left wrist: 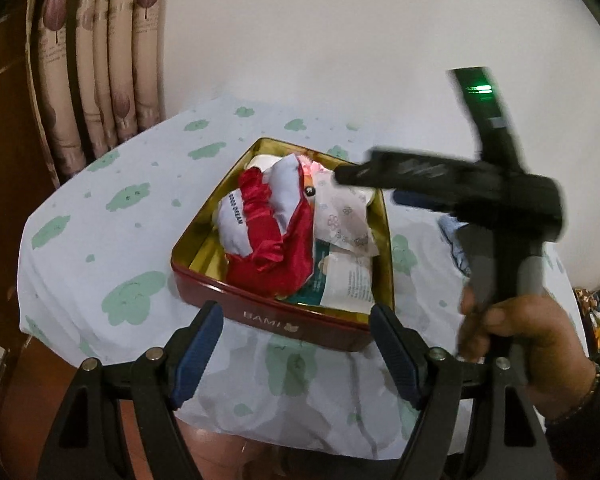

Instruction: Organize soft objects

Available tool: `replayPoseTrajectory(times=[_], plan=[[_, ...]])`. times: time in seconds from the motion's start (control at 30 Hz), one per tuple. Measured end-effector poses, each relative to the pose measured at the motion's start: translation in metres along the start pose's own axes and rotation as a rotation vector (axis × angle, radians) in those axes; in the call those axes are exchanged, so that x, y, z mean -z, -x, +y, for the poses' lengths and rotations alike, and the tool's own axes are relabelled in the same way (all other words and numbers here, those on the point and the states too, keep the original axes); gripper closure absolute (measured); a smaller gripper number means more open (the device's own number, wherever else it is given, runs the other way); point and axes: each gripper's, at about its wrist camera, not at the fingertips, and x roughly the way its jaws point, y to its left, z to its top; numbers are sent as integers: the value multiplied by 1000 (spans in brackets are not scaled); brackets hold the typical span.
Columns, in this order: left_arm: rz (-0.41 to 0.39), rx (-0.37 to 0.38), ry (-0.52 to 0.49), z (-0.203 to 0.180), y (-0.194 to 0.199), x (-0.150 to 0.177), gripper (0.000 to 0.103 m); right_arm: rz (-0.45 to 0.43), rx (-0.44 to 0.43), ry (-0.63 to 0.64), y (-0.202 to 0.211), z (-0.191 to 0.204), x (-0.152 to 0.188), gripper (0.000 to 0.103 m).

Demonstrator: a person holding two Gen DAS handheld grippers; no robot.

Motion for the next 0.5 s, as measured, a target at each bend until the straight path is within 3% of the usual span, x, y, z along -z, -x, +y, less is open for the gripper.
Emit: replayPoseTrajectory(times=[0.13,0.2,0.4,0.5], plan=[[52,2,-26,-9,-9,5,25,-85,-68,-68,42,-28,12,7],[74,-2,-34,-12,-13,7,25,-105,-28,-76,56,-40,22,7],[71,-55,-110,-27,-14,14,25,-98,332,-72,102,-112,79,7],[87,-74,-155,-38,-17,19,25,-76,465,-134,130,-164,109,7]])
